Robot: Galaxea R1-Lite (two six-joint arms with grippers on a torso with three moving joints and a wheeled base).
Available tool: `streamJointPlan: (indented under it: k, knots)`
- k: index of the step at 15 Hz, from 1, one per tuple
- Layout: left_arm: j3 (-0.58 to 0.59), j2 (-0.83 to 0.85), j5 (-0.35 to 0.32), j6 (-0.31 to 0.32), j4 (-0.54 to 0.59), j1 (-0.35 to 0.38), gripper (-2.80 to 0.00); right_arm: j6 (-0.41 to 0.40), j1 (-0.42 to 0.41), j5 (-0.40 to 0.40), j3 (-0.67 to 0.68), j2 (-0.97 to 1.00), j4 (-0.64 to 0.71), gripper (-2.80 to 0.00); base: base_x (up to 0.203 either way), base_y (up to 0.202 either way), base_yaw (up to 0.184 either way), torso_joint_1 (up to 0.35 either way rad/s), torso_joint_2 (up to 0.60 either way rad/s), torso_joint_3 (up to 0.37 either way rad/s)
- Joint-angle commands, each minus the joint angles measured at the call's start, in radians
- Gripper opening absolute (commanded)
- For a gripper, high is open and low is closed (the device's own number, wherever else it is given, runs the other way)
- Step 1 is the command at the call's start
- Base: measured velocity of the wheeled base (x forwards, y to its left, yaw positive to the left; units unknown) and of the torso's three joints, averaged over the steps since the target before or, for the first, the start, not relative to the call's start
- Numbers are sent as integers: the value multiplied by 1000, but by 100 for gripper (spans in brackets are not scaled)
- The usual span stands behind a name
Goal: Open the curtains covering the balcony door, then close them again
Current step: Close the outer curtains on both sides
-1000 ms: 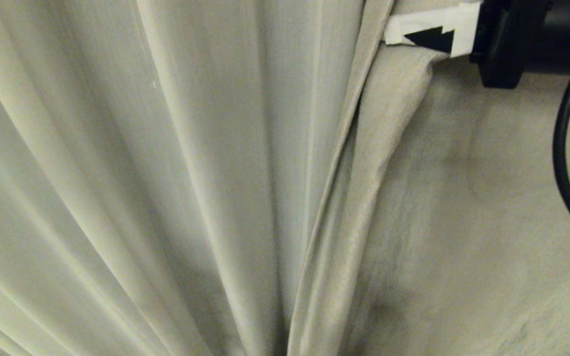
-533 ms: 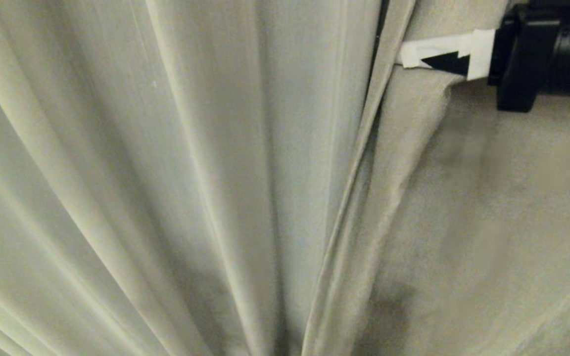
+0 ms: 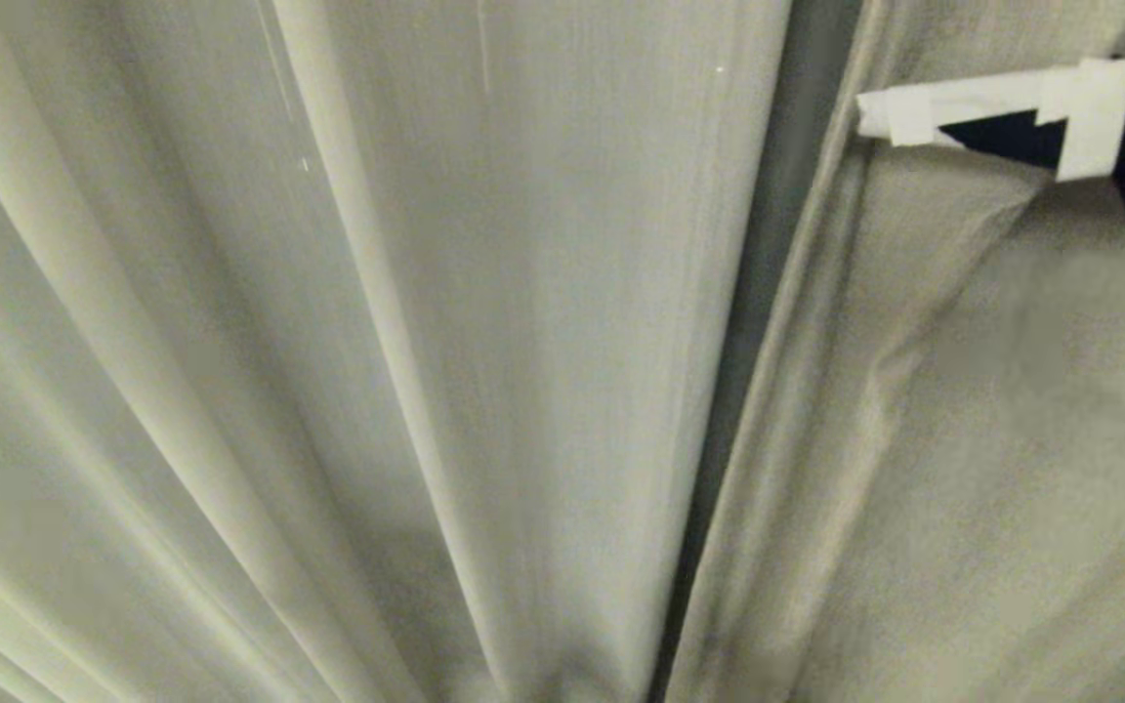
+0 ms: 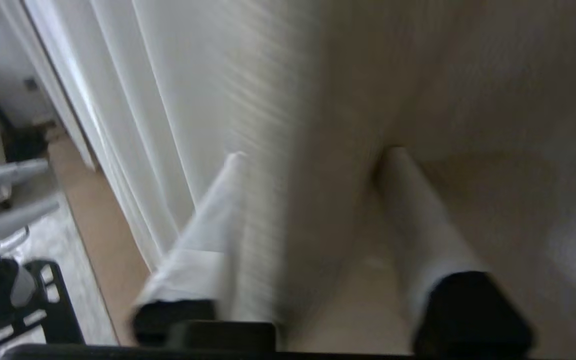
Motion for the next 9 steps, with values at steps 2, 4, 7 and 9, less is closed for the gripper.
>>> streamJointPlan:
  k: [2, 4, 7, 9]
  knots:
    - [0, 0, 1, 0, -1, 0, 0, 26, 0, -71, 42, -98, 4, 0, 0, 0, 0, 0, 0, 0]
    - [0, 0, 1, 0, 0, 0, 0, 36, 0, -104, 97, -183, 20, 0, 0, 0, 0, 0, 0, 0]
    - [0, 0, 1, 0, 0, 0, 0, 57, -4, -113, 213, -354, 70, 0, 0, 0, 0, 0, 0, 0]
    - [0, 0, -1, 0, 1, 0, 0, 62, -14, -114, 314, -491, 120, 0, 0, 0, 0, 0, 0, 0]
